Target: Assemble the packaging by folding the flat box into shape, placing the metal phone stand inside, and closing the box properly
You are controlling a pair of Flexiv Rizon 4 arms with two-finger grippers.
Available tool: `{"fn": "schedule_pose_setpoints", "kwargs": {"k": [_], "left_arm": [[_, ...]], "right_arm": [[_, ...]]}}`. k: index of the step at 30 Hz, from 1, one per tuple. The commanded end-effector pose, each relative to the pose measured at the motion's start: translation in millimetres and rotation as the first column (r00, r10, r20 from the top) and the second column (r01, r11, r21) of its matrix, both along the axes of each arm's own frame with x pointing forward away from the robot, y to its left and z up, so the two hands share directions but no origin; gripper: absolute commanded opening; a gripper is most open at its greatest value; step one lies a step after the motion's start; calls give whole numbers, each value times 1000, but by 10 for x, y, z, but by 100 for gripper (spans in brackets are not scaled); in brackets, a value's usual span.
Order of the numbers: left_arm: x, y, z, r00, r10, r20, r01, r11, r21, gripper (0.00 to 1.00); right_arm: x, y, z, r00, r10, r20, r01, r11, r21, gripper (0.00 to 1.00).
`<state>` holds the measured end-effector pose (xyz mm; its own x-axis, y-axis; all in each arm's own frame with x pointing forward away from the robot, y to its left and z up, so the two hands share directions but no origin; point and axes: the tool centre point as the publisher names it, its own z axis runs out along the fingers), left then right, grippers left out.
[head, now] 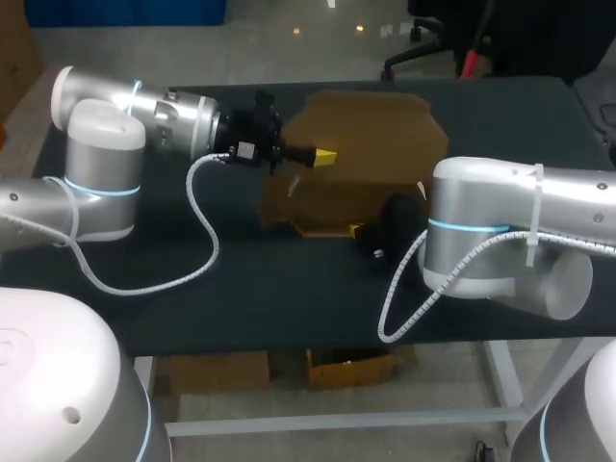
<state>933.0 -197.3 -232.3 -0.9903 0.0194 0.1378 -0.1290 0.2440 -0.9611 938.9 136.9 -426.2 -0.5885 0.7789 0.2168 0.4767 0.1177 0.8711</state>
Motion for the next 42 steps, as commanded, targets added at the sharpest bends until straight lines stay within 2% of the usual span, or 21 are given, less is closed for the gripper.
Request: {"fn": "schedule_pose_setpoints", "kwargs": {"k": [1,42], "left_arm": [[17,4,-48,1000,-3,-1,3,1000,-5,0],[-6,9,-57,1000,2,2,-2,1000,-4,0]], "right_arm": [[-5,20,-38,1000,-5,3,5,1000,0,0],[-36,26,-12,1000,-1,7,1,1000,-4,0]]}}
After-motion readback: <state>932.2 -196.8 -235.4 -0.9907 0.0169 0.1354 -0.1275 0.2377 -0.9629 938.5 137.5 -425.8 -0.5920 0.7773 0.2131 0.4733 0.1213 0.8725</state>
